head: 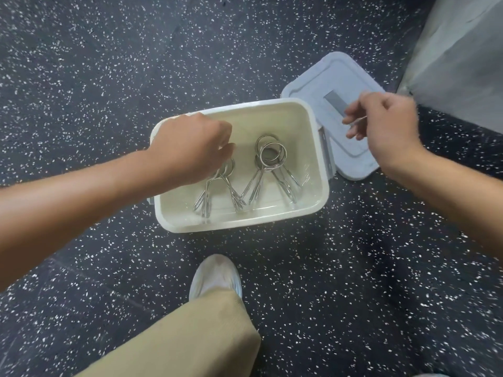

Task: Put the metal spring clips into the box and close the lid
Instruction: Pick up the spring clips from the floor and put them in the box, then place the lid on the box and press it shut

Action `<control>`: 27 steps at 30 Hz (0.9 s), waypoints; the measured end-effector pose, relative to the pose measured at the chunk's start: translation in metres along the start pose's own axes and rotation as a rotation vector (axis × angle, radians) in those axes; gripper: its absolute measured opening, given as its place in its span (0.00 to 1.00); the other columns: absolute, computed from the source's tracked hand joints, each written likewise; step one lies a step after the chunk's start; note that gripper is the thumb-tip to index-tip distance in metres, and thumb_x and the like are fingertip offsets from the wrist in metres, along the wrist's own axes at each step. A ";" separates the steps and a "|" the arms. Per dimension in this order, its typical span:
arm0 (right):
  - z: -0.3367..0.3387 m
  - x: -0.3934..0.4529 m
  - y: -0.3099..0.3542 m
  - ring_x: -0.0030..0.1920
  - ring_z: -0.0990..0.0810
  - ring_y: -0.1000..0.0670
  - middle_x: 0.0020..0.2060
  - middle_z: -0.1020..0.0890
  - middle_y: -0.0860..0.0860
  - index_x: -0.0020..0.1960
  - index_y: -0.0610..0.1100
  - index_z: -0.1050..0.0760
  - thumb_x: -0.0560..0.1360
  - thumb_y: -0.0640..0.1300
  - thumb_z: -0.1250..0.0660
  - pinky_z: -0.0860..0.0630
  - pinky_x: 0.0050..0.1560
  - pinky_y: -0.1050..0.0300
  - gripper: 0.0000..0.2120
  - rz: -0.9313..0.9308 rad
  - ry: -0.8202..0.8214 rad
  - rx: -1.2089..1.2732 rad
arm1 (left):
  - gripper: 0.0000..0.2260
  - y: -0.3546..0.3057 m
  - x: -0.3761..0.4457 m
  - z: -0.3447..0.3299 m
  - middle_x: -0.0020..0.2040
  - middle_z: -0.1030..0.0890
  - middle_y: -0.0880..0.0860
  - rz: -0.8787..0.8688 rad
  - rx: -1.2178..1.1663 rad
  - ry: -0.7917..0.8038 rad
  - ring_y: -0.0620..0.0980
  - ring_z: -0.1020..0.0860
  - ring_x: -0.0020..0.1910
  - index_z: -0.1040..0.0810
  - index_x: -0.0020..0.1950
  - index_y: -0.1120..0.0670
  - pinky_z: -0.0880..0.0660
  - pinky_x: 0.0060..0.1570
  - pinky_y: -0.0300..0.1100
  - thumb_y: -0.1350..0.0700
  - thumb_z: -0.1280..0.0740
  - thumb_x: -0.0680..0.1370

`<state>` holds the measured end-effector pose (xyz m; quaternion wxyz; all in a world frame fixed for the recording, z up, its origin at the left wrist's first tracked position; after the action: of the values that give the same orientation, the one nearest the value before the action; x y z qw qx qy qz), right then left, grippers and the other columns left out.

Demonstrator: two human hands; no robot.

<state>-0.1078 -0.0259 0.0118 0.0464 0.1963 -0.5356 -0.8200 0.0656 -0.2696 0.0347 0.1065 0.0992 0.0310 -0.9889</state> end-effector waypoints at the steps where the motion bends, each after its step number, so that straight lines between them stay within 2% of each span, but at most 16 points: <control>1: 0.004 0.013 -0.015 0.29 0.21 0.51 0.34 0.16 0.50 0.38 0.44 0.20 0.78 0.44 0.40 0.26 0.35 0.56 0.14 -0.020 -0.025 -0.117 | 0.14 -0.003 0.000 0.000 0.41 0.17 0.53 -0.004 -0.015 -0.005 0.60 0.20 0.39 0.23 0.45 0.51 0.21 0.39 0.49 0.43 0.41 0.78; 3: 0.007 0.034 -0.042 0.42 0.18 0.48 0.45 0.14 0.50 0.47 0.44 0.18 0.78 0.47 0.39 0.25 0.46 0.55 0.12 -0.026 -0.034 -0.376 | 0.17 -0.006 0.001 0.000 0.39 0.18 0.51 0.000 -0.037 -0.005 0.59 0.21 0.37 0.24 0.44 0.50 0.20 0.38 0.51 0.40 0.45 0.76; 4: 0.007 0.042 -0.051 0.47 0.20 0.49 0.50 0.15 0.49 0.53 0.44 0.19 0.79 0.48 0.38 0.28 0.49 0.57 0.12 -0.018 -0.031 -0.488 | 0.17 -0.008 0.003 0.000 0.39 0.18 0.50 0.002 -0.044 -0.003 0.58 0.21 0.36 0.24 0.44 0.50 0.20 0.37 0.51 0.40 0.46 0.75; 6: 0.004 0.055 -0.063 0.52 0.22 0.48 0.57 0.19 0.47 0.62 0.43 0.23 0.80 0.50 0.37 0.31 0.50 0.57 0.16 0.001 0.004 -0.624 | 0.18 -0.014 0.006 0.001 0.38 0.19 0.49 -0.004 -0.052 -0.015 0.57 0.21 0.35 0.25 0.43 0.49 0.20 0.36 0.50 0.39 0.47 0.75; 9: -0.003 0.071 -0.070 0.58 0.23 0.41 0.61 0.23 0.43 0.63 0.43 0.25 0.79 0.52 0.37 0.27 0.54 0.49 0.18 0.058 0.050 -0.823 | 0.17 -0.024 0.008 0.004 0.37 0.19 0.49 -0.039 -0.046 -0.055 0.56 0.21 0.34 0.25 0.43 0.49 0.23 0.31 0.44 0.39 0.45 0.77; 12: -0.010 0.081 -0.067 0.59 0.25 0.37 0.63 0.26 0.40 0.61 0.39 0.25 0.79 0.52 0.38 0.26 0.56 0.45 0.19 0.052 0.028 -1.024 | 0.15 -0.034 0.004 0.008 0.37 0.18 0.50 -0.101 -0.004 -0.048 0.55 0.21 0.34 0.23 0.43 0.51 0.38 0.26 0.37 0.42 0.42 0.80; 14: -0.014 0.085 -0.066 0.62 0.25 0.36 0.65 0.27 0.39 0.65 0.37 0.27 0.79 0.52 0.38 0.27 0.58 0.44 0.21 0.044 -0.001 -1.079 | 0.15 -0.038 0.002 0.011 0.37 0.18 0.50 -0.125 0.040 -0.038 0.55 0.21 0.33 0.23 0.43 0.51 0.41 0.25 0.37 0.43 0.42 0.81; 18: -0.019 0.092 -0.069 0.64 0.27 0.35 0.66 0.28 0.37 0.67 0.35 0.31 0.81 0.50 0.38 0.29 0.60 0.42 0.23 0.060 -0.015 -1.170 | 0.14 -0.037 -0.001 0.009 0.38 0.18 0.51 -0.142 0.041 0.000 0.56 0.22 0.35 0.23 0.44 0.51 0.40 0.27 0.37 0.44 0.40 0.80; 21: -0.016 0.098 -0.068 0.63 0.26 0.34 0.66 0.28 0.36 0.69 0.33 0.33 0.81 0.51 0.41 0.29 0.60 0.42 0.25 0.082 0.054 -1.243 | 0.15 -0.036 -0.005 0.009 0.37 0.19 0.51 -0.165 0.068 0.027 0.57 0.22 0.34 0.23 0.44 0.52 0.38 0.28 0.39 0.44 0.41 0.80; 24: -0.013 0.101 -0.061 0.59 0.24 0.33 0.62 0.26 0.34 0.67 0.32 0.32 0.78 0.51 0.41 0.28 0.57 0.43 0.26 0.160 0.111 -1.328 | 0.16 -0.035 -0.009 0.008 0.36 0.20 0.51 -0.193 0.107 0.064 0.56 0.23 0.32 0.25 0.41 0.54 0.38 0.28 0.40 0.43 0.41 0.81; 27: -0.007 0.094 -0.064 0.53 0.22 0.34 0.57 0.23 0.34 0.63 0.33 0.29 0.75 0.50 0.42 0.28 0.52 0.44 0.25 0.231 0.095 -1.389 | 0.16 -0.033 -0.009 0.008 0.38 0.20 0.51 -0.194 0.100 0.092 0.57 0.23 0.33 0.27 0.41 0.52 0.31 0.31 0.42 0.42 0.41 0.80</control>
<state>-0.1829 -0.0322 -0.0740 0.2709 0.0989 0.0970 -0.9526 0.0654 -0.2361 0.0458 0.0037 0.1461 -0.0041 -0.9893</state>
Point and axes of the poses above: each hand's wrist, its own x-axis towards the middle knuckle, its own z-axis out of the back of the hand, y = z × x, the point moved 2 cm from there along x, towards the middle knuckle
